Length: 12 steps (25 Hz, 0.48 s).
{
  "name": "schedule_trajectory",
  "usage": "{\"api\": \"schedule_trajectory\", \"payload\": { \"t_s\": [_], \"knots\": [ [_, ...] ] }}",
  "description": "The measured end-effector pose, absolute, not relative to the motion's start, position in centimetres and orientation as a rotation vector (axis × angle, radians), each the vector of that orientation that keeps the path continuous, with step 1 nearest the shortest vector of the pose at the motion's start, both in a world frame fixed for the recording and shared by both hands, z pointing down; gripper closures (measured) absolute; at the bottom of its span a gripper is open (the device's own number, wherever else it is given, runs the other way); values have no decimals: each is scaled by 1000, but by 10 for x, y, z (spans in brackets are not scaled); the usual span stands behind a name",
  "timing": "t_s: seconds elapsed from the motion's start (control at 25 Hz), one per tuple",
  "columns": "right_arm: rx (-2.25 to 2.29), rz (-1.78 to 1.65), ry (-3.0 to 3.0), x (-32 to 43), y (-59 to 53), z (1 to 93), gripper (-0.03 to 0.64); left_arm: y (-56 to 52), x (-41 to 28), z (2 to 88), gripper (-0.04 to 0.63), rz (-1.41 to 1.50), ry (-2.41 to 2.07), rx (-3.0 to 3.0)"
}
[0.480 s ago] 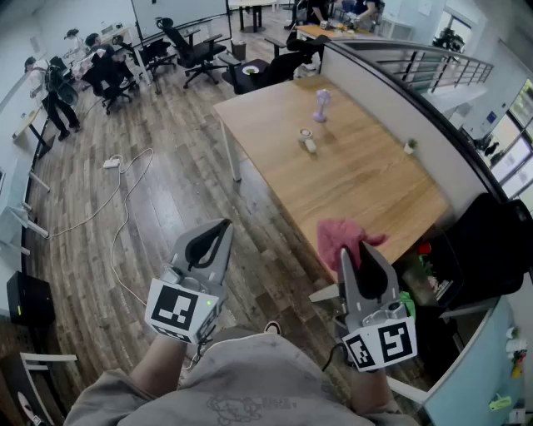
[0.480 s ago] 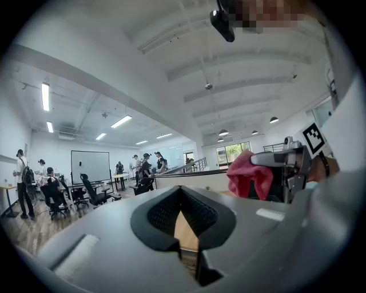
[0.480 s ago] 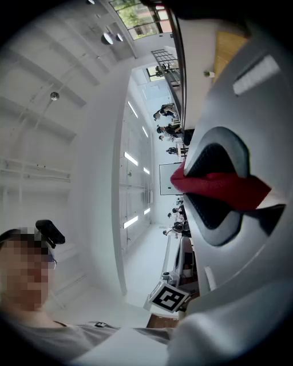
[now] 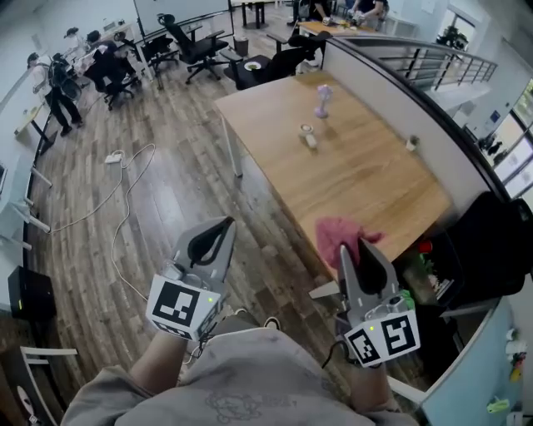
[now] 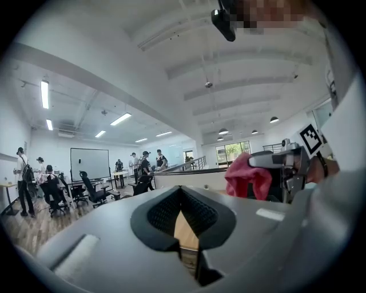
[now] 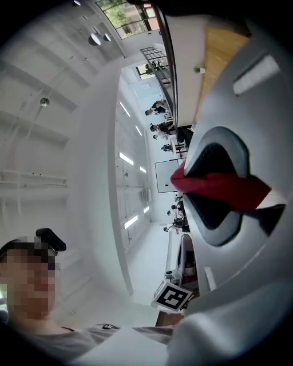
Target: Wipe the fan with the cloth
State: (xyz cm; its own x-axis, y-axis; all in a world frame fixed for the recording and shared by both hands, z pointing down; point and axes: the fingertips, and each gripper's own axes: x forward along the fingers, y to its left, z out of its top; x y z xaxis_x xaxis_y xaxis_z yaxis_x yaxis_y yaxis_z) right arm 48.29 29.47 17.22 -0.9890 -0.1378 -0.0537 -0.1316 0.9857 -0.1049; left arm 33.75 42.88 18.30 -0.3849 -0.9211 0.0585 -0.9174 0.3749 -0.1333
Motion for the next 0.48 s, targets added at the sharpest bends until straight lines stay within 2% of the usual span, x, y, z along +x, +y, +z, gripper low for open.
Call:
{"api": "schedule_trajectory", "payload": {
  "t_s": [0.12,0.2,0.48],
  "knots": [
    [-202,-157,3082,479,295,176,520,435,327,176,589,-172,2636,-1626],
    [-207,-159,3088,477,293,178,520,434,325,176,363,-197,2639,-1604],
    [-231,-166,3109,457,276,189,520,418,306,189,345,-197,2649,-1655]
  ]
}}
